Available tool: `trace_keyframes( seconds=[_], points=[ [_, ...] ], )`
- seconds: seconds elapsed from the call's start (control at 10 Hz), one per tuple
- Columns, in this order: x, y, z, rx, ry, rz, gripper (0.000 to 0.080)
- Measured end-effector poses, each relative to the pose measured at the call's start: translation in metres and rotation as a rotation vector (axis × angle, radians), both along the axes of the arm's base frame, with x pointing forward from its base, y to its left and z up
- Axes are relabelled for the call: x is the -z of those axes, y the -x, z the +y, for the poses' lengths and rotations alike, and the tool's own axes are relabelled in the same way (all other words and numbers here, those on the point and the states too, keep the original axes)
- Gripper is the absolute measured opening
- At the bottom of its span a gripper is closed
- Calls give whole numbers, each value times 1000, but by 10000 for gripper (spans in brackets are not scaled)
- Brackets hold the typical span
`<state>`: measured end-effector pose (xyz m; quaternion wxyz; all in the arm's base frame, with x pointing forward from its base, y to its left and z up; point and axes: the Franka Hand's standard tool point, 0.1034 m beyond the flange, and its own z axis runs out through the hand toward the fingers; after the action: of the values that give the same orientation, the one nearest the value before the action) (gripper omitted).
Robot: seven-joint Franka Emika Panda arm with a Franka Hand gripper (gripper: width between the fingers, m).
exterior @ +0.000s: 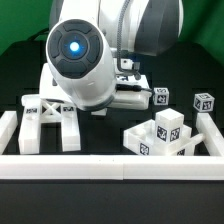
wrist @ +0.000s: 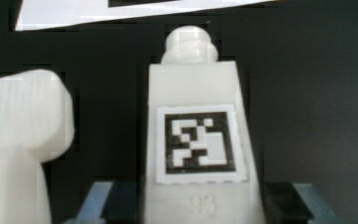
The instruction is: Assemble chair
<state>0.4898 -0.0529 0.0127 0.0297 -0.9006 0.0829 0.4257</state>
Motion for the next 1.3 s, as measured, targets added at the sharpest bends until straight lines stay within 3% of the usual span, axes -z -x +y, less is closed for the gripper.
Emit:
trace_keyframes(
  seconds=[0.2, 0.4, 0.6, 0.9, 1.1, 1.3],
  points=[
    [-7, -2, -3, 7, -2, -2, 289],
    [-33, -5, 0, 18, -12, 13, 291],
    [-61, -11, 3, 47, 5, 12, 291],
    [-61, -18, 1, 47, 11, -22, 291],
    [-57, -35, 0, 40, 38, -190, 291],
    [-66, -41, 5, 36, 47, -287, 291]
  ],
)
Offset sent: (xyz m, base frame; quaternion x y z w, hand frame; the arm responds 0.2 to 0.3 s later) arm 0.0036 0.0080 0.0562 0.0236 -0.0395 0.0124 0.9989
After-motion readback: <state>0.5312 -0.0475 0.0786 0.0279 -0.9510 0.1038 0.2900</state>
